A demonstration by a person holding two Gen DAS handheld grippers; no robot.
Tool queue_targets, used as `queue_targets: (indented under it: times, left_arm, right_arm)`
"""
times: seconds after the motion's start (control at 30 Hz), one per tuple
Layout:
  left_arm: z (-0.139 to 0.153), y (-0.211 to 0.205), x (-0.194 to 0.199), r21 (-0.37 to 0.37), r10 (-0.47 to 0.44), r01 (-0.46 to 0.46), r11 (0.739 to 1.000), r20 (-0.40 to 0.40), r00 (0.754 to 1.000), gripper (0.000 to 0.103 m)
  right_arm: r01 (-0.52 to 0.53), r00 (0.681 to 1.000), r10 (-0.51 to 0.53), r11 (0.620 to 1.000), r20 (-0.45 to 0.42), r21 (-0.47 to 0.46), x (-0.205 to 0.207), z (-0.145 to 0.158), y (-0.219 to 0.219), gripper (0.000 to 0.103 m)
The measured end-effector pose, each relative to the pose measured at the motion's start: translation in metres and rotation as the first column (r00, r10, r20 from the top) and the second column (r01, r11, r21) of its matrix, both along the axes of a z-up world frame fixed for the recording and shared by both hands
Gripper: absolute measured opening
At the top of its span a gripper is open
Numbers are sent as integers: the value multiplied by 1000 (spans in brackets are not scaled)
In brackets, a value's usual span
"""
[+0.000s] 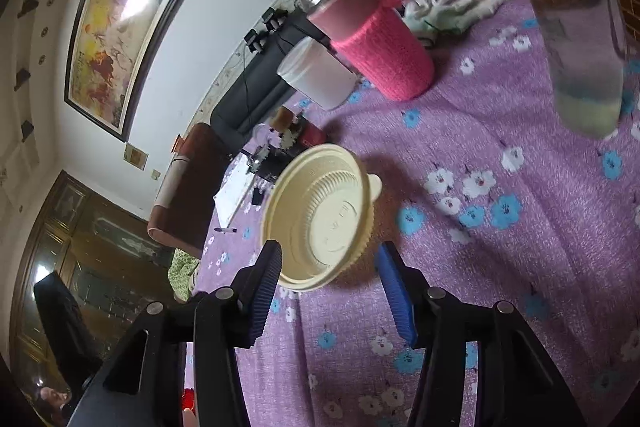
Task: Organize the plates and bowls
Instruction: 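Move both open grippers toward the beige plastic bowl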
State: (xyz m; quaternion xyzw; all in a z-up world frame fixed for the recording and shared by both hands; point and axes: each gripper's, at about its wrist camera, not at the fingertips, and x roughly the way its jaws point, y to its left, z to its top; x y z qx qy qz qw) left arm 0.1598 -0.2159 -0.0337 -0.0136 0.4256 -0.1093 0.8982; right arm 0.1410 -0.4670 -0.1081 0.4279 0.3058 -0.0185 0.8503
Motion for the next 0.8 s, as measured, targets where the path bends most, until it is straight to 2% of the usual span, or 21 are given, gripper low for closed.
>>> queue_targets:
  times: [0.17,0.8]
  left_arm:
    - [-4,-2,4,-9,8,-8,1000,2,1000,30]
    - [-6,-4,6,-11,12,-12,1000,11,1000,30]
  right_arm:
    - [7,1000,-7,1000,-23,9,1,-10,-5,53]
    - [0,1000,1,1000,-24,2,-1,-10,-4,53]
